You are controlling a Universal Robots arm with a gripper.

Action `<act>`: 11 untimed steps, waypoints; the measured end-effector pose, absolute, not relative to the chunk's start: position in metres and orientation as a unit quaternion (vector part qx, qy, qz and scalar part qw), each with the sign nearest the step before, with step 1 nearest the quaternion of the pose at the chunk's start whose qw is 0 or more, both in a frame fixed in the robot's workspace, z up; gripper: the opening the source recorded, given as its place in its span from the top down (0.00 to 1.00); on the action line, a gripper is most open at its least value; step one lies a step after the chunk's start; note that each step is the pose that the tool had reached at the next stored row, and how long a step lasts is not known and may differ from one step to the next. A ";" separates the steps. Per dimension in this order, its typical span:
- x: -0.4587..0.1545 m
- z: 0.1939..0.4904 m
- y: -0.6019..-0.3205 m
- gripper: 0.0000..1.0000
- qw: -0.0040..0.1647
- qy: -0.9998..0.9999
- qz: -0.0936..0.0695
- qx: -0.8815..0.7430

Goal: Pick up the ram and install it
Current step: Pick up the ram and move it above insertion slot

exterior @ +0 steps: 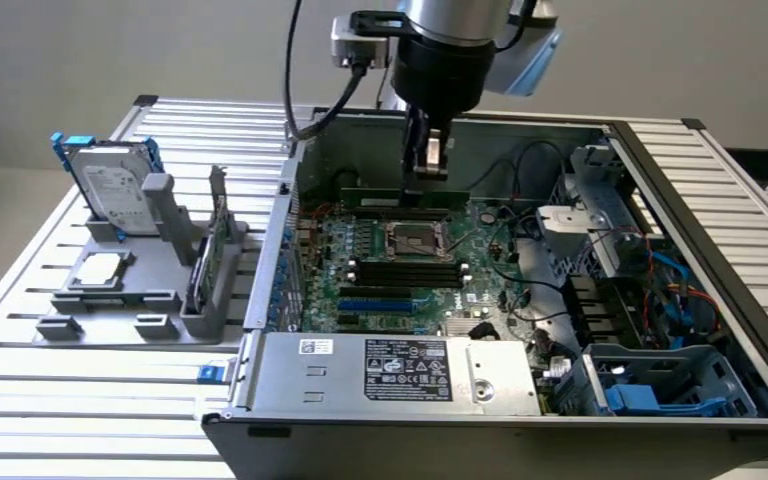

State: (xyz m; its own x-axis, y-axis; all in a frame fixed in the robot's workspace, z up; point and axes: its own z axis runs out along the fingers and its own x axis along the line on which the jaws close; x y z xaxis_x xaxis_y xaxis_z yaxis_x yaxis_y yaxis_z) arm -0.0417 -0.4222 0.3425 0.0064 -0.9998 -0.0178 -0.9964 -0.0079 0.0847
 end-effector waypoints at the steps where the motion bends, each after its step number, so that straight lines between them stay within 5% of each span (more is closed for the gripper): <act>1: -0.039 0.341 -0.422 0.85 0.024 -0.705 -0.036 0.708; 11: -0.031 0.323 -0.420 0.85 0.020 -0.718 -0.039 0.694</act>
State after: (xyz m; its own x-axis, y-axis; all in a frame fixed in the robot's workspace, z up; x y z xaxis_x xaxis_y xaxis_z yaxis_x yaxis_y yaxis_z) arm -0.0310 -0.4200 0.3226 -0.0350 -0.9991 -0.0252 -0.9959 0.0327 0.0848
